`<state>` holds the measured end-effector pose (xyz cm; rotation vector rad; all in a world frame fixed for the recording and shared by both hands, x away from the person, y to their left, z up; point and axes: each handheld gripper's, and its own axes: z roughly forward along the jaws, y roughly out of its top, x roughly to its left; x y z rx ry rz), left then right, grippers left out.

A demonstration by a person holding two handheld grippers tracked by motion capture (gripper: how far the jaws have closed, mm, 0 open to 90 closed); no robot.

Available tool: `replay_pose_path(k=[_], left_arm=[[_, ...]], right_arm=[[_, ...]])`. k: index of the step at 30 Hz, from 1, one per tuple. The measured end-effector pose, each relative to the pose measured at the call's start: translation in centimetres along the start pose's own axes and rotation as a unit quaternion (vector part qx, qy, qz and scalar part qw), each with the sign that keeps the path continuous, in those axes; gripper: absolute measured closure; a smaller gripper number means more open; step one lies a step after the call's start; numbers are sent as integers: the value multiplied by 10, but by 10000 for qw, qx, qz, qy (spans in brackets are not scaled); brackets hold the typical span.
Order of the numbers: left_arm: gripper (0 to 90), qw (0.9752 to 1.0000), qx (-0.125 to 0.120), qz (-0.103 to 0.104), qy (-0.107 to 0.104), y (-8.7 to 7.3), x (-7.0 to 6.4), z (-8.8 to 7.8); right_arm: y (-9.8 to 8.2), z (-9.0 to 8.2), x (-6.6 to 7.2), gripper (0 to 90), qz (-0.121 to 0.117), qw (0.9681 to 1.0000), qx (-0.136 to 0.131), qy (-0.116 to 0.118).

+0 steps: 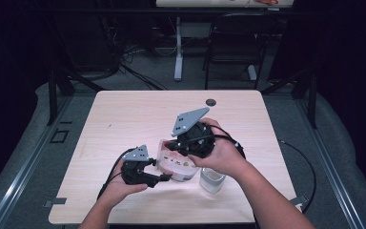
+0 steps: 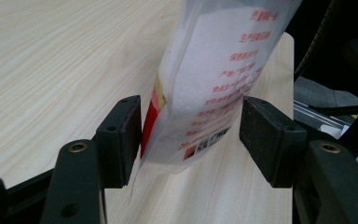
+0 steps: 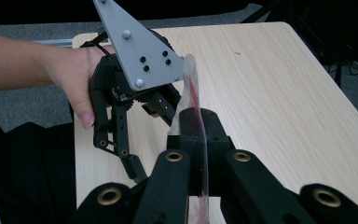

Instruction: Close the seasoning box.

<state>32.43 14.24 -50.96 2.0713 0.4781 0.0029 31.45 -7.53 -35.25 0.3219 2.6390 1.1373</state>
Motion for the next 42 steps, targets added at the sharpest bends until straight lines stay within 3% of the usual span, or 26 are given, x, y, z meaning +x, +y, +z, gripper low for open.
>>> replay_pose_path(k=[5,19,26,42], left_arm=[[373,9999,138,47,-19,-2,0,6],[353,9997,199,123,10,-9,1,14],[449,9999,82,108,-35,-12,3,12],[599,9994,104,81,-318,-12,5,3]], right_arm=[[1,0,1,900,10,10000,-69,32],[4,-1,5,900,-59,9999,-118,52],[3,-2,4,900,-39,9998,-168,53],[2,-6,3,900,-5,9997,-243,79]])
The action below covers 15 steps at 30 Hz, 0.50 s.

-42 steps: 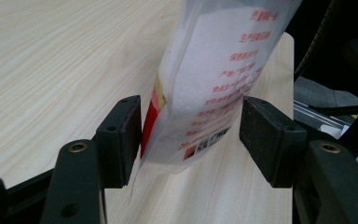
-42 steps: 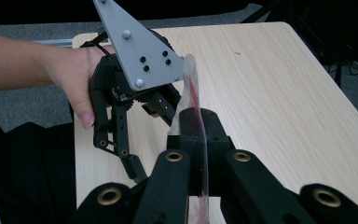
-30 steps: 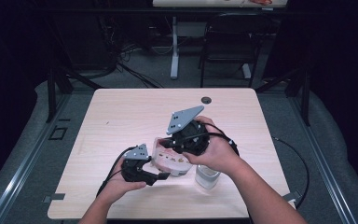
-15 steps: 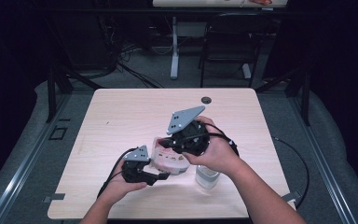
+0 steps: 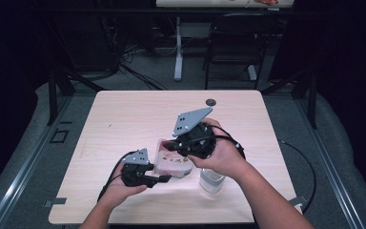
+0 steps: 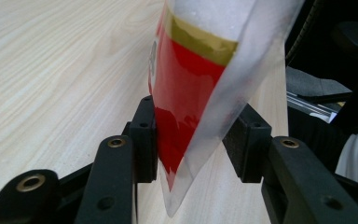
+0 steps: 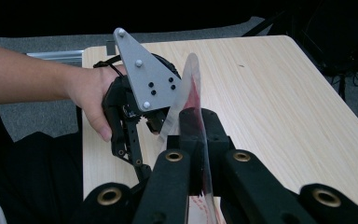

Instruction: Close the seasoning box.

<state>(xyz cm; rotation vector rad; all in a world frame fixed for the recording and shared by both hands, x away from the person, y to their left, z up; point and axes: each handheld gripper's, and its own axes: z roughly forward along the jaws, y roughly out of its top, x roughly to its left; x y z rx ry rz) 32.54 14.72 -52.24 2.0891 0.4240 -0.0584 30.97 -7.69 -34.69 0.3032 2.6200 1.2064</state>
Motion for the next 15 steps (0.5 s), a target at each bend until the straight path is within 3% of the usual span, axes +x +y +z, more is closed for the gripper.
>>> replay_pose_path(k=[5,15], left_arm=[[615,9999,64,-25,-113,0,1,-2],[647,9996,286,-57,-32,2,1,-12]], right_arm=[[-1,0,0,900,8,10000,7,12],[-5,-3,-1,897,28,10000,-1,21]])
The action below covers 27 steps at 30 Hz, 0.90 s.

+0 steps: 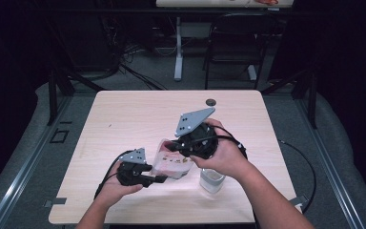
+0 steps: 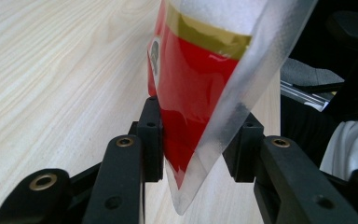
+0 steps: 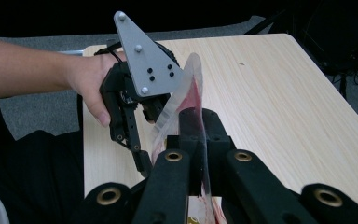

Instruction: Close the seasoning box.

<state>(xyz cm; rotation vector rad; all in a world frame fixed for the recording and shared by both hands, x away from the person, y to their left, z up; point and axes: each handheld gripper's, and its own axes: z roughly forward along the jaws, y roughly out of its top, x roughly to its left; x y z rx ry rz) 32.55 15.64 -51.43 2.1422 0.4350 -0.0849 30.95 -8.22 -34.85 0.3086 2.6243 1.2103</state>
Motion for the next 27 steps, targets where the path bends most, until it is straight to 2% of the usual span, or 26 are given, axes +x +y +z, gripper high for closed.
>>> replay_pose_path(k=[11,24,27], left_arm=[[677,9997,242,-5,39,0,0,-6],[694,9995,320,-37,-16,-2,-3,-7],[697,9993,382,-37,-15,-3,-3,-8]], right_arm=[[-8,-2,-1,873,106,9999,-24,-3],[-22,-7,-2,828,245,9995,-178,-13],[-27,-7,0,818,238,9994,-240,-81]])
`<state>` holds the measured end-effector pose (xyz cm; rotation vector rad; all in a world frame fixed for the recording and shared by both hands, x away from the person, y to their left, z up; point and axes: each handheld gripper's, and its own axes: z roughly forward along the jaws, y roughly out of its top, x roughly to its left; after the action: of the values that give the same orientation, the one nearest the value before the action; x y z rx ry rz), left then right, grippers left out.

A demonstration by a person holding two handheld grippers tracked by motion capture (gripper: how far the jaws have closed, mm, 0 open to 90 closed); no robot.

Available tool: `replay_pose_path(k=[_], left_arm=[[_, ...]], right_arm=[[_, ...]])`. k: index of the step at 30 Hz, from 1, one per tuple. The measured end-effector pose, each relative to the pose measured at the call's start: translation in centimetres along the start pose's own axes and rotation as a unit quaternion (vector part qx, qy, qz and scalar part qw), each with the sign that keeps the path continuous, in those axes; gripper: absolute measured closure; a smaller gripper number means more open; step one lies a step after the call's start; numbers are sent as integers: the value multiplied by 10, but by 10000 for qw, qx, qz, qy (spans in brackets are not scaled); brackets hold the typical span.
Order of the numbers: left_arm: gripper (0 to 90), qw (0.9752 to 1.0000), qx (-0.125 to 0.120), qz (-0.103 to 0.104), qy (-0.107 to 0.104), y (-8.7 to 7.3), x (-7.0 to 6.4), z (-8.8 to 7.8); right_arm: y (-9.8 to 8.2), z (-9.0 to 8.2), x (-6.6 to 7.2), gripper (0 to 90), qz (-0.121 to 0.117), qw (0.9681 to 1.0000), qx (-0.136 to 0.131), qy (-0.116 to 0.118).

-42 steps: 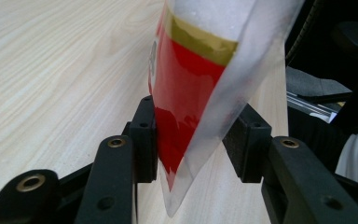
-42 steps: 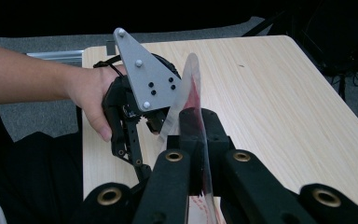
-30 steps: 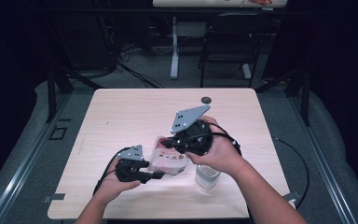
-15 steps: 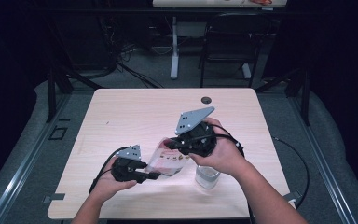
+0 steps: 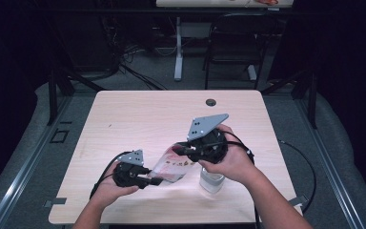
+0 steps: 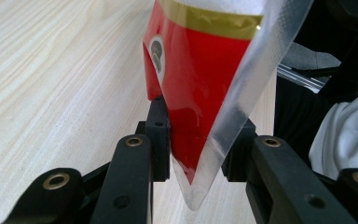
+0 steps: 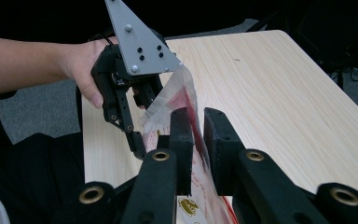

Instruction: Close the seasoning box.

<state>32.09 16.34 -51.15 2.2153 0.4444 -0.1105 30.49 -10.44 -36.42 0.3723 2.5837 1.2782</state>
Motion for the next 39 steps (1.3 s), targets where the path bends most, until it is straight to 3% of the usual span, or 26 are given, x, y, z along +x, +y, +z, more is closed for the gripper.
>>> replay_pose_path(k=[19,22,23,29,35,37,39], left_arm=[[711,9996,240,-101,119,-10,-2,0],[712,9993,292,-135,203,-11,-4,1],[713,9994,284,-143,137,-11,-3,1],[715,9991,346,-187,175,-12,-5,1],[715,9989,373,-212,191,-10,-7,-1],[715,9984,428,-221,288,-9,-11,-5],[716,9985,451,-224,231,-8,-11,-7]], right_arm=[[-34,-8,-5,745,226,9993,-261,-129],[-44,-6,-5,788,319,9988,-371,-76],[-46,-6,-5,808,344,9986,-411,-35],[-54,-3,-4,897,312,9981,-521,-63],[-57,-3,-3,900,285,9976,-623,-63],[-58,-4,-2,900,269,9973,-678,-49],[-58,-5,-2,900,263,9973,-687,-24]])
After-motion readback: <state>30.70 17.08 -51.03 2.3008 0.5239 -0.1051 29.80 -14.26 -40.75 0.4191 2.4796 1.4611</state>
